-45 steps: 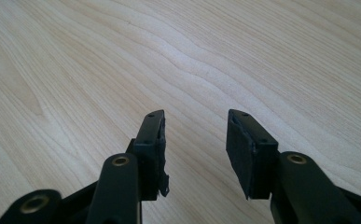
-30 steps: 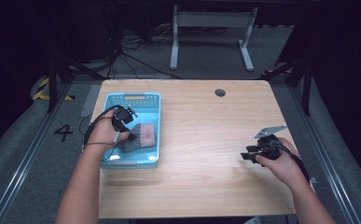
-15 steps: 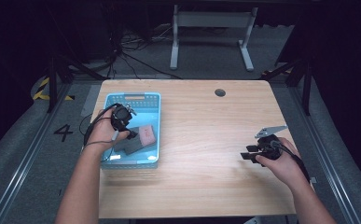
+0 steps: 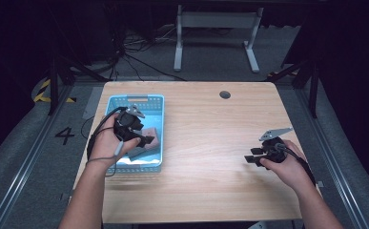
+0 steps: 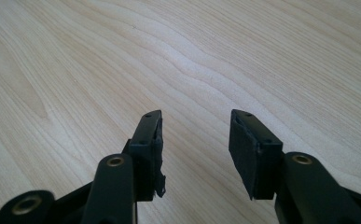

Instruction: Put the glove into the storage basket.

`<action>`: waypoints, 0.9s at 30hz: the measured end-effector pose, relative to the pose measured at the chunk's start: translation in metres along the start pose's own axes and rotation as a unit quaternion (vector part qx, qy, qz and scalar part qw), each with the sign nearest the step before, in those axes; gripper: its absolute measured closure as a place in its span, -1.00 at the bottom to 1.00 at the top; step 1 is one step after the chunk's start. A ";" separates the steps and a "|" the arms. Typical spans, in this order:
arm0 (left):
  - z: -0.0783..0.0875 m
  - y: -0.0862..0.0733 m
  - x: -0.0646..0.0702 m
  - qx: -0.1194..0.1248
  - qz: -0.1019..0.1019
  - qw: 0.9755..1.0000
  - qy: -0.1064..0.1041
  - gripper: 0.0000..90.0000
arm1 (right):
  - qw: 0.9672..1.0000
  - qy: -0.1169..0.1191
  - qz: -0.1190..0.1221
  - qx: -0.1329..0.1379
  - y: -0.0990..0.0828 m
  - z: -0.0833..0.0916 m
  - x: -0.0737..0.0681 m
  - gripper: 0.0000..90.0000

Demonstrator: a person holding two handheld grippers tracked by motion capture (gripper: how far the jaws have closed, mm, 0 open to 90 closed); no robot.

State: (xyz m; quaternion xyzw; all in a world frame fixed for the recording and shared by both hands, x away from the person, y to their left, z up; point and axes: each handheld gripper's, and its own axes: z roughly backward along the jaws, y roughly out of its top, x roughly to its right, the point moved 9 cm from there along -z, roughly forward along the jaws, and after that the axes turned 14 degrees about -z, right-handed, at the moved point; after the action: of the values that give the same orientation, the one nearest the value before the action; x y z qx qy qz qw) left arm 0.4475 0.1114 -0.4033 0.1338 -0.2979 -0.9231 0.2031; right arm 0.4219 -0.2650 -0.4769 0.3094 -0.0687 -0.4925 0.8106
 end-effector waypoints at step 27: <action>-0.092 0.011 0.121 -0.050 -0.080 0.993 -0.070 -0.43 | 1.000 -0.007 -0.002 -0.014 -0.014 -0.004 0.010 0.19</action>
State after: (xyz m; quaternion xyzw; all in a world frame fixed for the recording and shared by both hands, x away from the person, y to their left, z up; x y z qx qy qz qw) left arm 0.3779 0.0029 -0.4839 0.0821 -0.2531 -0.9572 0.1142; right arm 0.4184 -0.2763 -0.4900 0.2948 -0.0674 -0.4975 0.8130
